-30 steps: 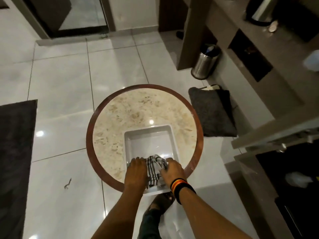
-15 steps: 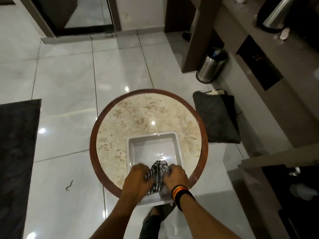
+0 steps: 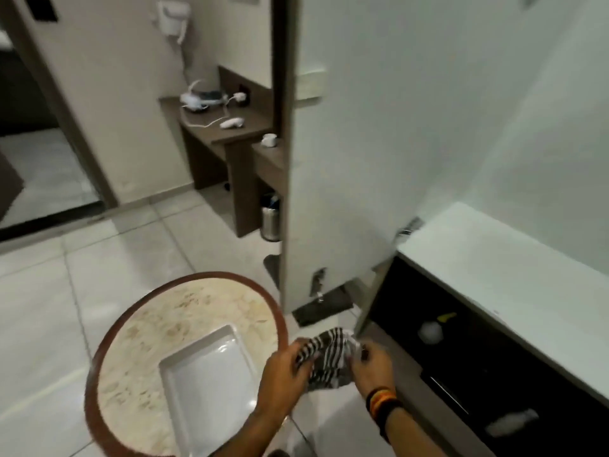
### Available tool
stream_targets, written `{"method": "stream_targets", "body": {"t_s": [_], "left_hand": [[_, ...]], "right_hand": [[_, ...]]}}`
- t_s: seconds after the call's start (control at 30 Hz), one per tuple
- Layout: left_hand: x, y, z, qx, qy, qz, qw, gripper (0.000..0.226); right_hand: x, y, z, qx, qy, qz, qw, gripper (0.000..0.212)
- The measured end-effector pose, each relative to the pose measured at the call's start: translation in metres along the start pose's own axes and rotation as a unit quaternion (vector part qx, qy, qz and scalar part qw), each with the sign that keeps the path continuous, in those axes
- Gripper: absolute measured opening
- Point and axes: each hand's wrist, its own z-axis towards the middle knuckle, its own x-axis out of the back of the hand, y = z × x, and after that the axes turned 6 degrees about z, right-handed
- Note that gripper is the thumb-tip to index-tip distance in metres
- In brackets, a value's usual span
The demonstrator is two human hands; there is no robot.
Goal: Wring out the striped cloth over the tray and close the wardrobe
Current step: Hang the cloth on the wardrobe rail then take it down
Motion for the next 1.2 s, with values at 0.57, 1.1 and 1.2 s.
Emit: {"method": "stream_targets", "body": {"t_s": [0.57,1.1,1.2], "left_hand": [[-0.036,0.428,0.175,-0.374,-0.028,-0.034,0.926,0.006],[0.026,0.875,0.192,-0.689,0.046,-0.142,0.709,0.026],[0.034,0.925,0.197,-0.715,0.104,-0.08,0.686,0.059]], "right_hand": [[0.346,-0.159,0.108,0.104,0.379,0.294,0.871,0.007],[0.719,-0.434,0.055,0.485,0.71,0.04,0.509,0.056],[0.791,-0.454,0.036,0.501,0.736,-0.029,0.454,0.059]]}}
